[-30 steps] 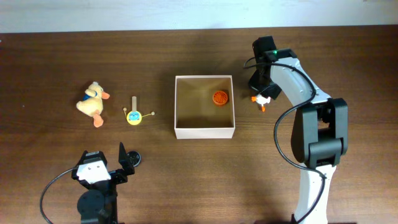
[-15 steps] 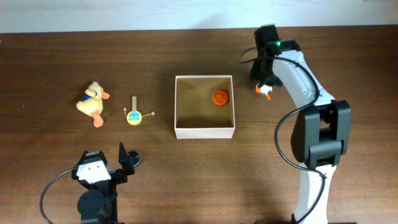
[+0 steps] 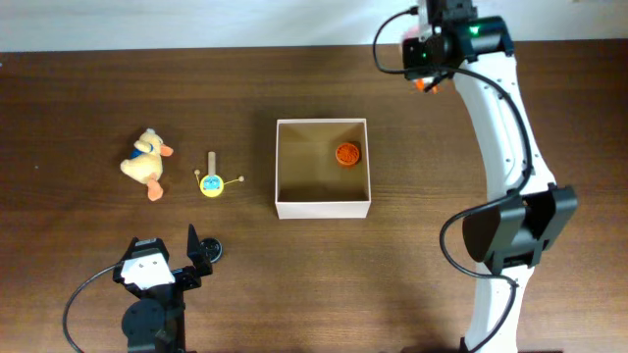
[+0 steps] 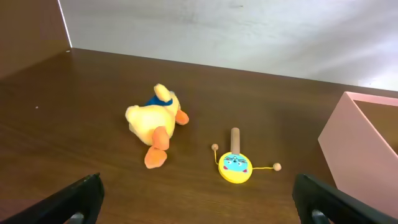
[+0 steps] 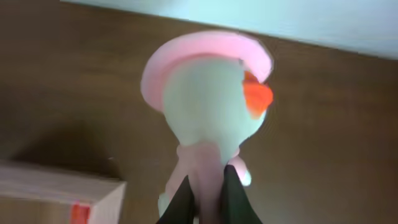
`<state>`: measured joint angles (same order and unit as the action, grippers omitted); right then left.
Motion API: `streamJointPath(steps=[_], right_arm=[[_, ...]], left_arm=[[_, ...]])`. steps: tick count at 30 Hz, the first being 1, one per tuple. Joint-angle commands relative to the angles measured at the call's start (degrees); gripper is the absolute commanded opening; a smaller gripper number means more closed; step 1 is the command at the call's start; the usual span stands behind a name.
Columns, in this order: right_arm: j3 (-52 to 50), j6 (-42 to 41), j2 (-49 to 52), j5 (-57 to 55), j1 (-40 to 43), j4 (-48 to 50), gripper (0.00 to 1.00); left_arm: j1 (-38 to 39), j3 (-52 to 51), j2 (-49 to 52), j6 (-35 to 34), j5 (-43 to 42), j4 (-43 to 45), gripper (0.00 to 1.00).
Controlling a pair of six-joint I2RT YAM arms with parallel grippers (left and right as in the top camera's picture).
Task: Pack container
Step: 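Lift the white duck and carry it over the pink box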
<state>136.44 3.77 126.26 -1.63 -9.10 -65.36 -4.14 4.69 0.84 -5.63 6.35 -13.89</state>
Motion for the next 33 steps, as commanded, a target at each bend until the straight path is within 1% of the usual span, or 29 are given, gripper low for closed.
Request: streamJointPath(steps=[1,5,11,20,26,29,33], right_arm=[[3.65,13.14,-2.54,12.63,-2.32,-1.53,0.04],[3.93,22.01,-2.51,17.88,-5.03,-5.01,0.04],[3.93,33.75,-2.51,19.26,-9.73,-12.26,0.04],[3.54,45.75,-2.36,19.87,-15.72,-22.12,0.04],[1.14,49.68,-2.34,25.38,-16.00,-25.14,0.04],[-1.81,49.86,-2.32,25.70,-16.02,-25.22,0.04],[-7.23,52.15,-2.29,29.29,-16.02,-25.27,0.04]], left_arm=[[0.24,-0.37,-0.55,0.52,-0.59,0.15,0.99],[0.24,-0.37,-0.55,0.52,-0.59,0.15,0.99],[0.24,-0.37,-0.55,0.50,-0.59,0.15,0.99],[0.24,-0.37,-0.55,0.52,-0.59,0.15,0.99],[0.24,-0.37,-0.55,0.52,-0.59,0.15,0.99],[0.24,-0.37,-0.55,0.52,-0.59,0.15,0.99],[0.24,-0.37,-0.55,0.52,-0.59,0.15,0.99]])
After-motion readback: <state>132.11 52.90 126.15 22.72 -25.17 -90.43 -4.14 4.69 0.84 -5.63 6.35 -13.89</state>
